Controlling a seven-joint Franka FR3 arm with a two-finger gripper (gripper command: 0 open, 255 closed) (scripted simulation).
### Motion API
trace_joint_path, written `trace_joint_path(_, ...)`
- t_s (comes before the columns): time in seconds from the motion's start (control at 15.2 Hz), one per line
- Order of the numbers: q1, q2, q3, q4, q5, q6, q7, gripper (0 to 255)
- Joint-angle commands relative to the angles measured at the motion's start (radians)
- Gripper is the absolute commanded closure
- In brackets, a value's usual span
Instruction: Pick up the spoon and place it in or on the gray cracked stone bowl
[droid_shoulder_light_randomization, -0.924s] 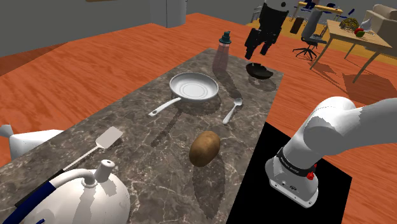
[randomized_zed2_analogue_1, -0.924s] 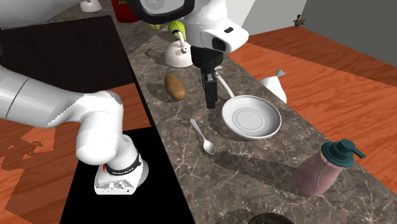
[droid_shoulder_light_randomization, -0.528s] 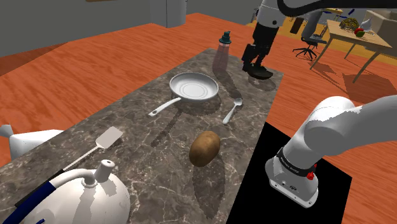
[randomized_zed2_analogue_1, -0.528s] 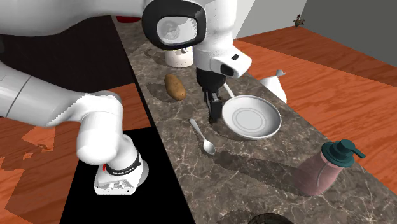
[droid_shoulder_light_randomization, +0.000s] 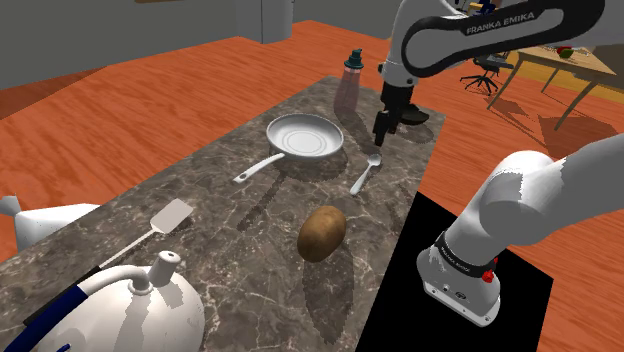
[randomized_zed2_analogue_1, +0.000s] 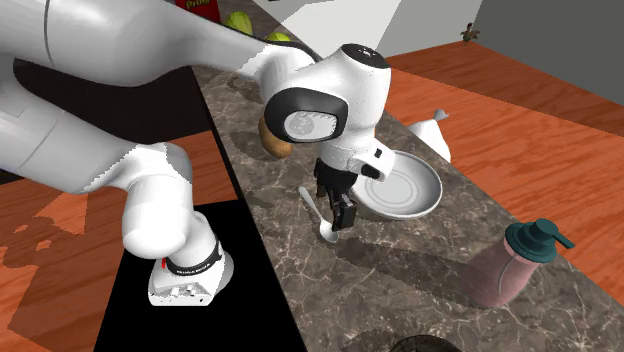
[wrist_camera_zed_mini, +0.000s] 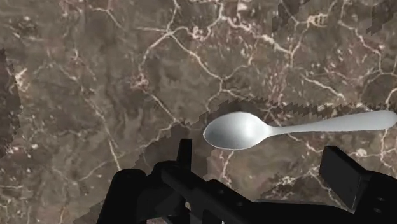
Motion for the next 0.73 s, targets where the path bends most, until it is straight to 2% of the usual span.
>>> trace_joint_path(0.0, 0.008, 0.049, -0.021, -0.025, -0.011, 0.043, -0.050, 0)
trace_joint_path(0.13, 0.012, 0.086, -0.034, -0.040, -0.018, 0.075, -0.081, 0)
trace_joint_path(0.66, 0.009, 0.137, -0.048, -0.113, -0.028, 0.198, -0.082, 0)
